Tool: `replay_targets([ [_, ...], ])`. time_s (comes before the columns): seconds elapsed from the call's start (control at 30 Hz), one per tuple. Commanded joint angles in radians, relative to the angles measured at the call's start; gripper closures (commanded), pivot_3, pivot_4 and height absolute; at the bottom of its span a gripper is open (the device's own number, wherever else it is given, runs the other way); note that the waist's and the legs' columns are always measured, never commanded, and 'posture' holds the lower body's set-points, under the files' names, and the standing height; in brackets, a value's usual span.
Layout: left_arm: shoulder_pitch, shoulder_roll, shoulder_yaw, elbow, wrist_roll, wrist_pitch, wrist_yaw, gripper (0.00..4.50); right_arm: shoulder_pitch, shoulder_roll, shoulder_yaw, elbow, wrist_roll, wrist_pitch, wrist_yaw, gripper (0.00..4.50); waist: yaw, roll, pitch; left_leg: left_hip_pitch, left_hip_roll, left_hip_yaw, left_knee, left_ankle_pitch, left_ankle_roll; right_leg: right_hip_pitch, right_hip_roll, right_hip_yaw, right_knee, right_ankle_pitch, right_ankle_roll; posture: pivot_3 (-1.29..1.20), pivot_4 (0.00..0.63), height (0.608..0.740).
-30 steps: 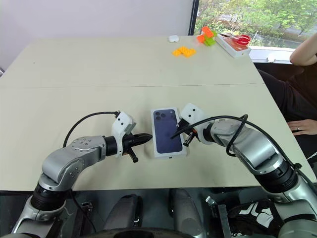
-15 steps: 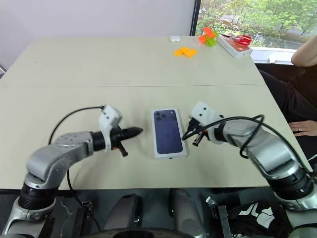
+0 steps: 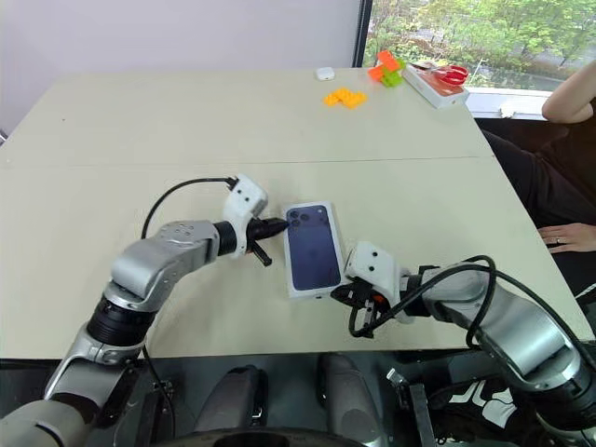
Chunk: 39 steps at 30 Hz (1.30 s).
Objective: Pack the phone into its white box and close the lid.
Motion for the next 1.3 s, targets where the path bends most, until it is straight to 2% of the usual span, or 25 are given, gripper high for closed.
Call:
replay_targets([
  [0.03, 0.000, 0.003, -0.033, 0.007, 0.017, 0.057, -0.009, 4.50, -0.026, 0.015, 0.017, 0.013, -0.028, 0.044, -0.046, 4.48, 0.001, 0.000, 0.000, 0.000, 0.000, 0.000, 0.000, 0.000, 0.000, 0.000, 0.000, 0.000, 0.000, -0.001, -0.001, 0.00, 0.150, 0.740],
  [0.3, 0.027, -0.001, -0.026, -0.002, 0.030, 0.065, -0.013, 4.50, -0.017, 0.003, -0.011, -0.005, -0.011, 0.025, -0.021, 4.48, 0.000, 0.000, -0.001, 0.000, 0.000, 0.000, 0.000, 0.000, 0.000, 0.003, 0.000, 0.000, 0.000, -0.001, -0.001, 0.00, 0.150, 0.740],
  [0.47, 0.032, -0.001, -0.019, -0.006, 0.030, 0.063, -0.020, 4.50, -0.005, -0.006, -0.127, -0.066, 0.079, -0.006, 0.047, 4.48, 0.000, 0.000, -0.001, 0.000, 0.000, 0.000, 0.000, 0.000, 0.000, 0.003, 0.000, 0.000, 0.000, -0.001, -0.001, 0.00, 0.150, 0.740],
  [0.57, 0.034, -0.006, -0.015, -0.009, 0.027, 0.061, -0.021, 4.50, -0.034, 0.011, -0.178, -0.058, 0.117, 0.020, 0.035, 4.48, 0.000, 0.000, -0.001, 0.000, 0.000, 0.000, 0.000, 0.000, 0.000, 0.004, 0.000, 0.000, 0.000, -0.001, -0.001, 0.00, 0.150, 0.740],
  [0.8, 0.033, -0.010, -0.007, -0.012, 0.025, 0.056, -0.026, 4.50, -0.003, -0.014, -0.028, 0.009, -0.001, 0.020, -0.019, 4.48, 0.002, -0.001, -0.001, 0.000, 0.000, 0.000, 0.000, 0.000, 0.000, 0.004, 0.000, 0.000, 0.000, -0.001, -0.001, 0.00, 0.150, 0.740],
  [0.97, 0.036, -0.005, 0.004, -0.013, 0.030, 0.044, -0.032, 4.50, 0.011, -0.013, 0.011, 0.016, -0.041, 0.006, -0.022, 4.48, 0.001, -0.002, -0.002, 0.000, 0.000, 0.000, 0.000, 0.000, 0.000, 0.006, 0.000, 0.000, 0.000, -0.001, -0.001, 0.00, 0.150, 0.740],
  [1.13, 0.065, -0.007, 0.148, -0.073, 0.016, -0.111, -0.018, 4.50, -0.028, 0.074, -0.108, 0.043, -0.021, -0.057, -0.068, 4.48, -0.004, -0.002, -0.002, 0.001, 0.001, 0.000, 0.000, 0.000, 0.000, 0.006, 0.000, 0.000, 0.000, -0.001, -0.002, 0.00, 0.150, 0.740],
  [1.2, 0.085, 0.001, 0.282, -0.090, -0.031, -0.117, -0.002, 4.50, -0.038, 0.121, -0.176, 0.095, -0.033, -0.100, -0.110, 4.48, -0.002, -0.002, -0.002, 0.001, 0.001, 0.000, 0.000, 0.000, 0.000, 0.003, 0.000, 0.000, 0.000, -0.001, -0.002, 0.00, 0.150, 0.740],
  [1.3, 0.160, 0.072, 0.449, -0.105, -0.046, -0.150, 0.001, 4.50, -0.051, 0.162, -0.256, 0.202, -0.065, -0.179, -0.150, 4.48, -0.004, -0.002, -0.002, 0.000, 0.001, 0.000, 0.000, 0.000, -0.001, 0.000, 0.001, 0.000, 0.001, 0.002, 0.001, 0.00, 0.150, 0.740],
])
